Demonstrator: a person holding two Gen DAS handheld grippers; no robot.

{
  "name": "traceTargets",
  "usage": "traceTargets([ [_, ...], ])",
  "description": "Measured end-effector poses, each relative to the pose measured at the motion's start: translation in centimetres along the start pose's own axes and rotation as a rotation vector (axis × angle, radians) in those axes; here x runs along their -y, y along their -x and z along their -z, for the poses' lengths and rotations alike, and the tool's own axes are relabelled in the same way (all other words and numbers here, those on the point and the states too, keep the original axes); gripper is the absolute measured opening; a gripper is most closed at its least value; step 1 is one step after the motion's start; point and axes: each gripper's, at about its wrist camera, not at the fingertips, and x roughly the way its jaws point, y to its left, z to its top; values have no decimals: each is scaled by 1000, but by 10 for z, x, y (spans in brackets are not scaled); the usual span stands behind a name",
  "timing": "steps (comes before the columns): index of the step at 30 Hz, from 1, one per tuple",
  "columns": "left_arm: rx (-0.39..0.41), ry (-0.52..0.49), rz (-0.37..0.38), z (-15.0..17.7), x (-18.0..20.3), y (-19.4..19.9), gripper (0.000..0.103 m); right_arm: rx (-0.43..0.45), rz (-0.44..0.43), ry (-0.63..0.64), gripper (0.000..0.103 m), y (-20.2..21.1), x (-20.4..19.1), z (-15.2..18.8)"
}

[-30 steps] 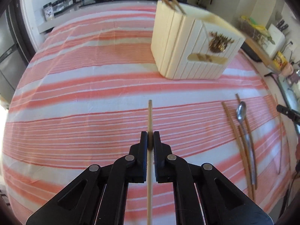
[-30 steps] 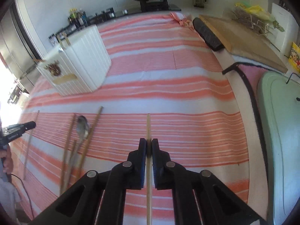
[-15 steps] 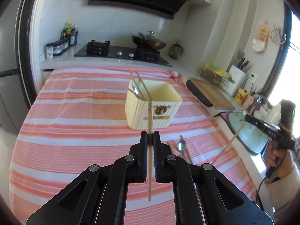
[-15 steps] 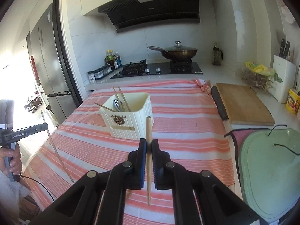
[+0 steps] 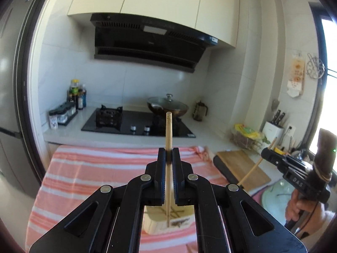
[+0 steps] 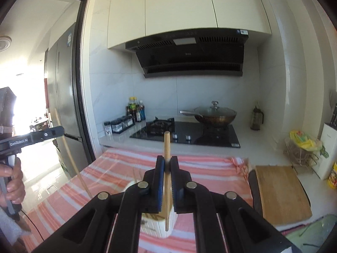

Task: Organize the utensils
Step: 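Lift both chopsticks and carry them over the white holder with both tools, then open the left tool while the right tool opens, dropping chopsticks into the holder, then move both open tools back down to the remaining chopsticks and spoons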

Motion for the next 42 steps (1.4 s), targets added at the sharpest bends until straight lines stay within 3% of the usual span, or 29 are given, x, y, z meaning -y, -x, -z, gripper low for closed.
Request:
traceTargets([
  [3,-17,28,-20,3,-3,-35,4,55,-24,19,6,-28,-9,-8],
  [5,-69,45,-29,13,-6,-60,4,28,-18,40,6,-54,-13,-3],
  [11,-297,81,-42,55,-18,-130,4,-293,-40,43,6,-148,-14,40],
  [15,-404,109,-40,79,-23,-152,6,-403,-70,-25,10,-181,-10,65],
  [16,-414,115,-43,83,-21,-153,15,-411,-86,-61,10,-186,-8,69],
  [17,-419,122,-35,86,-21,-148,24,-415,-94,-93,16,-188,-5,72],
  [18,-415,125,-29,89,-22,-142,48,-407,-100,-122,29,-186,-4,74],
  [19,-404,119,-32,90,-21,-132,66,-386,-103,-145,34,-179,-2,75],
  [22,-394,72,-40,101,-20,-103,80,-330,-99,-177,39,-147,6,78],
  [25,-420,55,-52,131,-20,-70,93,-337,-78,-155,46,-108,12,97],
  [28,-456,86,-56,185,-16,-44,95,-379,-10,-103,49,-60,14,145],
  [31,-510,118,-108,241,-5,-29,94,-458,80,-104,49,-18,14,213],
  [35,-532,149,-117,281,11,-21,94,-548,164,-139,49,28,8,289],
  [37,-554,112,-114,289,23,-24,94,-551,190,-139,49,47,3,304],
  [42,-526,52,-116,295,43,-19,94,-544,226,-131,49,62,3,319],
])
